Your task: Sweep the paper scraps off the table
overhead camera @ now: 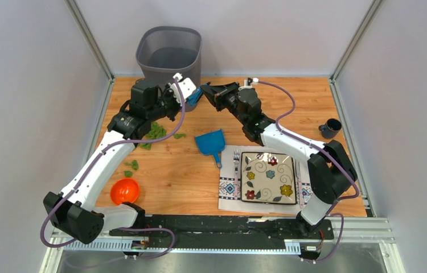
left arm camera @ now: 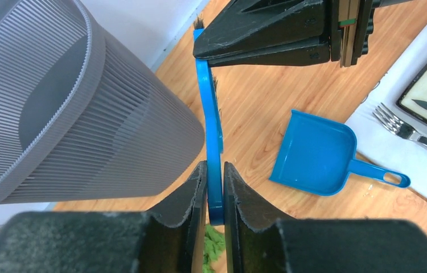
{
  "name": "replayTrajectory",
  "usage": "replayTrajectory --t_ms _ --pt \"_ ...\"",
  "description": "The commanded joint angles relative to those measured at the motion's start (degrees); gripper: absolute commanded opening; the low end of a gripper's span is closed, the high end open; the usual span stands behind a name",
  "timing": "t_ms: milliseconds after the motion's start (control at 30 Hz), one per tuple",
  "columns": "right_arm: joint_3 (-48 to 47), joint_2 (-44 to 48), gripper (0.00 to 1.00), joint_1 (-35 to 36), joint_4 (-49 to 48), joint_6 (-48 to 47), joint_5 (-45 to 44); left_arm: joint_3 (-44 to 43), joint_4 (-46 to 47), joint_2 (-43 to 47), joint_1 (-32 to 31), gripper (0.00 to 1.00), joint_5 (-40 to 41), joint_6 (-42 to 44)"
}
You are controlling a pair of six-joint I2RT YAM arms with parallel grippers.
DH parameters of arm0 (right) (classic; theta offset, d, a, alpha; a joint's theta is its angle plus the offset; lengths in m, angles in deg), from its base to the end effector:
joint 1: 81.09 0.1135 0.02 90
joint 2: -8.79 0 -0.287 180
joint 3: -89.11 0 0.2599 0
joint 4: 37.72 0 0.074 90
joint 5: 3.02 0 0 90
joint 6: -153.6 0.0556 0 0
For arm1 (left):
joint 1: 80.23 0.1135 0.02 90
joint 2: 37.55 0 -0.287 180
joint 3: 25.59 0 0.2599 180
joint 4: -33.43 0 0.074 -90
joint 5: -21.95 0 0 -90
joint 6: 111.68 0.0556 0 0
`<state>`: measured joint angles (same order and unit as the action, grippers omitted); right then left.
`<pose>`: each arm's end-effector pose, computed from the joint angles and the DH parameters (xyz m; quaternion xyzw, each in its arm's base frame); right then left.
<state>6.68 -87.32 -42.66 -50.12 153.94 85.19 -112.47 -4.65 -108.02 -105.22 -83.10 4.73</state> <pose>0.3400 0.2675 0.3345 0.3227 0.6380 0.6255 0.3123 0.2586 -0.1365 0.4103 0.4220 0.7073 -0.1015 0.5580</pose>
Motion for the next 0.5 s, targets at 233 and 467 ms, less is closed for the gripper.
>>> replayTrajectory --t_ms 233,467 --pt "-2.99 -1.27 0.00 0.24 -5.18 2.38 0.90 -0.03 0.38 -0.01 -0.23 0.26 -1.39 0.74" --pt "-3.26 -1.09 0.00 -0.12 -5.44 1.85 0.90 -0.20 -1.37 -0.54 -0.14 0.28 -2.17 -0.31"
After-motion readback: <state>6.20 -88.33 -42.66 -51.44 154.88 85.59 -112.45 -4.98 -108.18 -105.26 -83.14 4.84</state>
